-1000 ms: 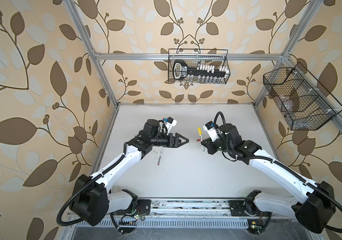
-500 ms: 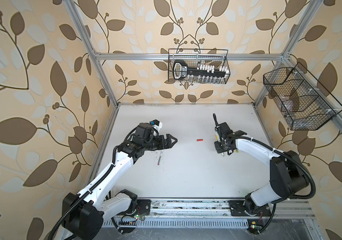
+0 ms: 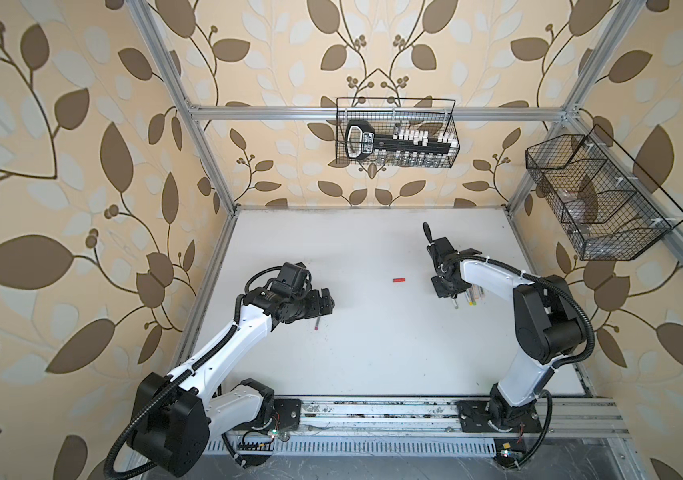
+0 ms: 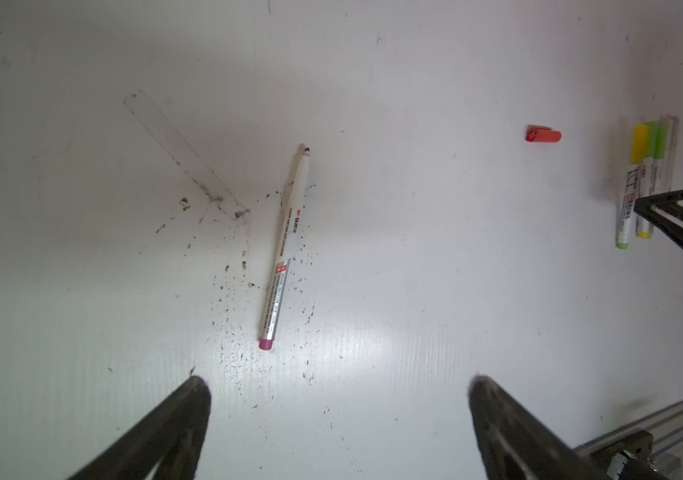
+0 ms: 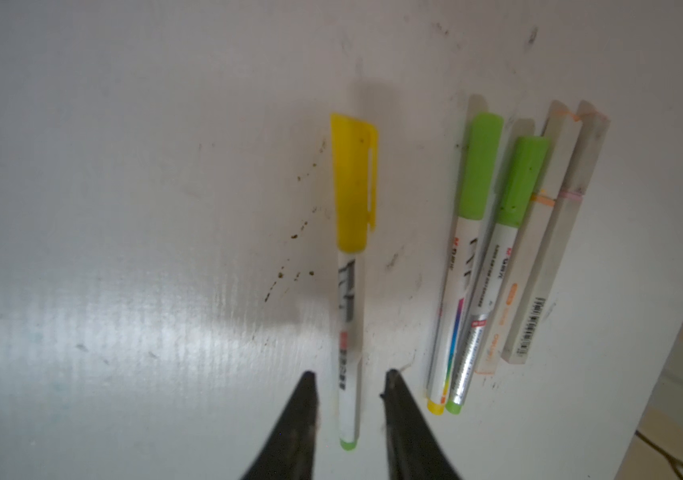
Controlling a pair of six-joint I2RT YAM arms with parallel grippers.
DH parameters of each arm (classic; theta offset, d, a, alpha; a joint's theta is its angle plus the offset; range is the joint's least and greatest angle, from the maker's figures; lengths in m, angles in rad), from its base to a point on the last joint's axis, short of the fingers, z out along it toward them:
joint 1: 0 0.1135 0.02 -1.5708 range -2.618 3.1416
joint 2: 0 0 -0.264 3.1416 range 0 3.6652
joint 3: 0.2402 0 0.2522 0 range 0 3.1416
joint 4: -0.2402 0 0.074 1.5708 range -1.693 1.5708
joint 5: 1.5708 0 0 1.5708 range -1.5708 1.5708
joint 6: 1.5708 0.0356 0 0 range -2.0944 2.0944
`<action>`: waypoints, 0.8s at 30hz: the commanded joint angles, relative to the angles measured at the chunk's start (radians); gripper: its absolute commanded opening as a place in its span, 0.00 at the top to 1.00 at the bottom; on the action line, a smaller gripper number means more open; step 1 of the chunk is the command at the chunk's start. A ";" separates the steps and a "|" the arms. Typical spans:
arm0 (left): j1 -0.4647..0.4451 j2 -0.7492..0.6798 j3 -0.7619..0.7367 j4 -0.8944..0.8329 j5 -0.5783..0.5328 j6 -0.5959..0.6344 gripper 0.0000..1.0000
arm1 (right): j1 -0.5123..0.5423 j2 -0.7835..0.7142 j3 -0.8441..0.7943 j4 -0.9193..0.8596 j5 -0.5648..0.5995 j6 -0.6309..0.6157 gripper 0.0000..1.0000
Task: Insert the pens into the pen caps
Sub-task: 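Release the capped marker with the right gripper while the left gripper grasps the pink-tipped marker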
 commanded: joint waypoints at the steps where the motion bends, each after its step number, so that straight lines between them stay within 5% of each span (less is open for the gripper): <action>1: 0.009 0.039 -0.023 0.020 -0.011 -0.004 0.05 | 0.038 -0.035 0.017 -0.022 0.013 -0.005 0.52; 8: 0.009 0.180 -0.026 0.079 -0.023 -0.003 0.22 | 0.097 -0.155 -0.029 0.053 -0.179 -0.015 0.45; 12: 0.009 0.241 -0.023 0.101 -0.048 0.000 0.40 | 0.105 -0.189 -0.049 0.101 -0.294 -0.042 0.41; 24: -0.003 0.410 0.041 0.070 -0.078 0.010 0.49 | 0.097 -0.014 0.076 0.106 -0.393 -0.124 0.38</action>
